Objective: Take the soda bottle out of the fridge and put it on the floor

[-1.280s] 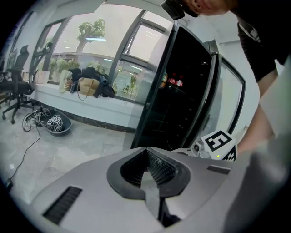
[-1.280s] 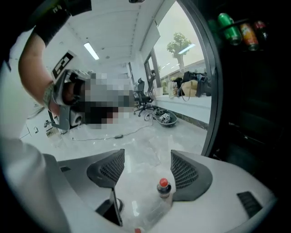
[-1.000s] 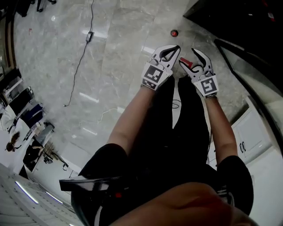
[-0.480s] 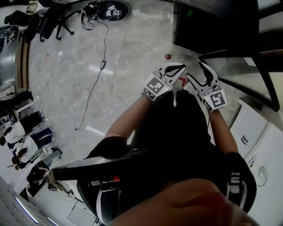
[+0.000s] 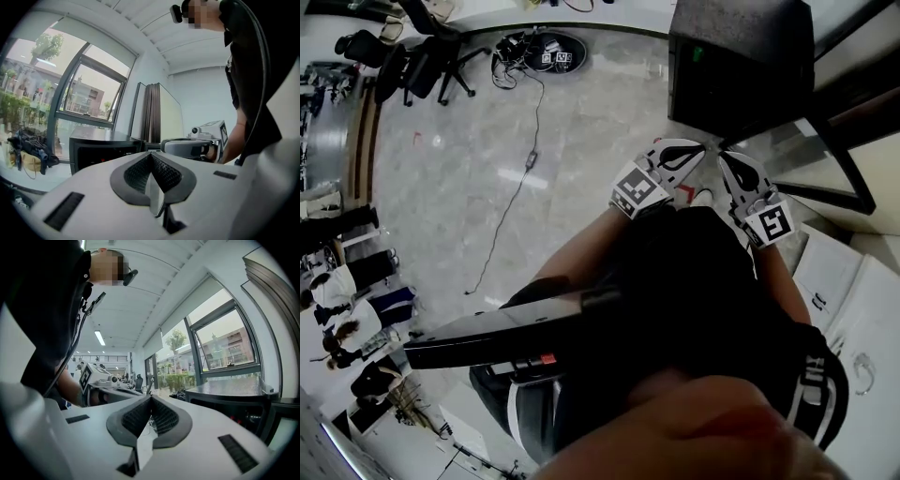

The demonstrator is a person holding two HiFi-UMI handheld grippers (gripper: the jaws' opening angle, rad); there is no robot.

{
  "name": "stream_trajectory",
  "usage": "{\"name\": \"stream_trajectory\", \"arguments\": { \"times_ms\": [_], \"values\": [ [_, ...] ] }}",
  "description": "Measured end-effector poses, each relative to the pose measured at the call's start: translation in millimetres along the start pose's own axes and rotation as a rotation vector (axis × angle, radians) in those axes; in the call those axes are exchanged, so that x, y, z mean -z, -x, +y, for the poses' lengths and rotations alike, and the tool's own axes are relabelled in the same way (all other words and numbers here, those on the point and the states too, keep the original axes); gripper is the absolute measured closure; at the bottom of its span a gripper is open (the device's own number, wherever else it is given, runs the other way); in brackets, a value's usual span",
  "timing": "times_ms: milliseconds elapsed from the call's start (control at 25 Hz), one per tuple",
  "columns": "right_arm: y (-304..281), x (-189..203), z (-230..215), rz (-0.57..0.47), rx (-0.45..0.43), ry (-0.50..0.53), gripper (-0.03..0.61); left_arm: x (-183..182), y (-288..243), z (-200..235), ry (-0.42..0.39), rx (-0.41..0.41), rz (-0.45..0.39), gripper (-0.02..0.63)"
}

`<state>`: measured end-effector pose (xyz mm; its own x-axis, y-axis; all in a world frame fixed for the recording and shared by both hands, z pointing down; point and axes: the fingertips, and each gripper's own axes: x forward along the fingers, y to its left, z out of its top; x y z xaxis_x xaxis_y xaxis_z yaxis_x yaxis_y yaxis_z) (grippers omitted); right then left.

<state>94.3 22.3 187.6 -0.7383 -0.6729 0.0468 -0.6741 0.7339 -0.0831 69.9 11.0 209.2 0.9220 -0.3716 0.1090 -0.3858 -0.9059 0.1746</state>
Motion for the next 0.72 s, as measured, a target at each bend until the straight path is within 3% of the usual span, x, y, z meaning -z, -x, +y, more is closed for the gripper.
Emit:
{"name": "stream_trajectory", "arguments": {
  "times_ms": [360, 720],
  "values": [
    [13, -49, 6, -0.052, 0.008, -0.034, 0.567, -53, 11, -16, 0.006, 0.017, -0.061, 0.615],
    [9, -59, -3, -0.081, 0.025, 0.011, 0.567, -62, 5, -20, -0.067, 0.022, -0.057, 0.615]
  ]
}}
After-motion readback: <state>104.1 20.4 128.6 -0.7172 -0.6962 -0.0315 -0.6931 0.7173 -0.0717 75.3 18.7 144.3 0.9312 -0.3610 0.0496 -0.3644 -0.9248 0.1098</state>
